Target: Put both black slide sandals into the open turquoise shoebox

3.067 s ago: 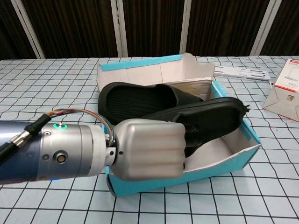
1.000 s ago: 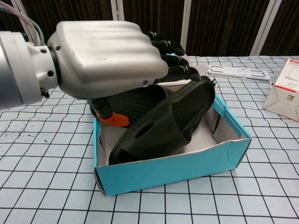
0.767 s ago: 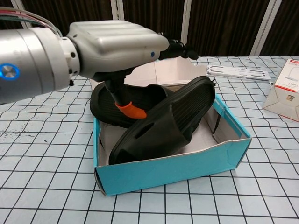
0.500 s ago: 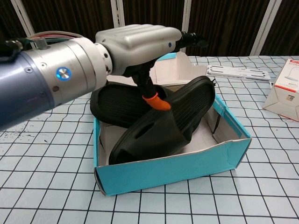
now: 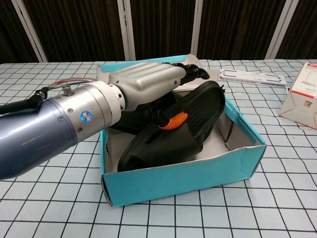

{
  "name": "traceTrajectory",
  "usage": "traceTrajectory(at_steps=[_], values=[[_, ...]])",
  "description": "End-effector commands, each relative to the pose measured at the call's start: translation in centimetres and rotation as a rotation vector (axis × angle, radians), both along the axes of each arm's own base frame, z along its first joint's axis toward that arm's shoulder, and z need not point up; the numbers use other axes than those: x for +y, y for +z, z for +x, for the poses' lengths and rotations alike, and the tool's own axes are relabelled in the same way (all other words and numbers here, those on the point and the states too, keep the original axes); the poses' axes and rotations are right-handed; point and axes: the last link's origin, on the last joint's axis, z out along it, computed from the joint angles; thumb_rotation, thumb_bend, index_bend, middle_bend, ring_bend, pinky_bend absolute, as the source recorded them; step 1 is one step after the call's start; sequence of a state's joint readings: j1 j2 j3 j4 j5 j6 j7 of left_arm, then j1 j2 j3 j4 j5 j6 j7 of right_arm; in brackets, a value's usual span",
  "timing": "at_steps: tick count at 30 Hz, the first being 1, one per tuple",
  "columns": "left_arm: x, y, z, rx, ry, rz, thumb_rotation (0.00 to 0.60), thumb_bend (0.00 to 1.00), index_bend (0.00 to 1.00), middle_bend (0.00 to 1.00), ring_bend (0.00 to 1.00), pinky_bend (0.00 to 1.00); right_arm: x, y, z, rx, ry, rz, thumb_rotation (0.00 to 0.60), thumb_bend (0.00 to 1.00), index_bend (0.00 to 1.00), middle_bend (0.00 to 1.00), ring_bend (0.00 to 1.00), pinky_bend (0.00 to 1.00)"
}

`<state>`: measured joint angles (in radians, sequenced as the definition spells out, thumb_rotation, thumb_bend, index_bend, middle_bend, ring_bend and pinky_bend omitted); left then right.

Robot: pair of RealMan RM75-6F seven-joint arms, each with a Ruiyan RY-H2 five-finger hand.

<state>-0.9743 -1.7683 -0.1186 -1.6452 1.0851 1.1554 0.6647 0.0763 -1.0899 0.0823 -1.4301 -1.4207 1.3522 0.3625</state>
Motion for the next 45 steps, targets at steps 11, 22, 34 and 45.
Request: traceTrajectory(at_steps=[11, 22, 34, 45], values=[[-0.4, -1.7, -2.9, 0.001, 0.005, 0.012, 0.428, 0.27, 0.0, 0.0, 0.0, 0.0, 0.0, 0.0, 0.0, -0.004, -0.001, 0.005, 0.6, 0.23, 0.24, 0.24, 0.26, 0.21], [-0.9, -3.3, -5.2, 0.072, -0.006, 0.005, 0.415, 0.27, 0.0, 0.0, 0.0, 0.0, 0.0, 0.0, 0.1, 0.0, 0.002, 0.001, 0.6, 0.23, 0.24, 0.24, 0.26, 0.21], [-2.2, -4.8, -5.2, 0.072, -0.028, -0.057, 0.401, 0.27, 0.0, 0.0, 0.0, 0.0, 0.0, -0.1, 0.1, 0.008, 0.005, -0.001, 0.6, 0.23, 0.24, 0.25, 0.26, 0.21], [-1.9, -4.7, -6.0, 0.001, 0.222, -0.177, 0.354, 0.28, 0.0, 0.0, 0.0, 0.0, 0.0, -0.1, 0.1, 0.018, 0.006, -0.008, 0.6, 0.23, 0.24, 0.25, 0.26, 0.21]])
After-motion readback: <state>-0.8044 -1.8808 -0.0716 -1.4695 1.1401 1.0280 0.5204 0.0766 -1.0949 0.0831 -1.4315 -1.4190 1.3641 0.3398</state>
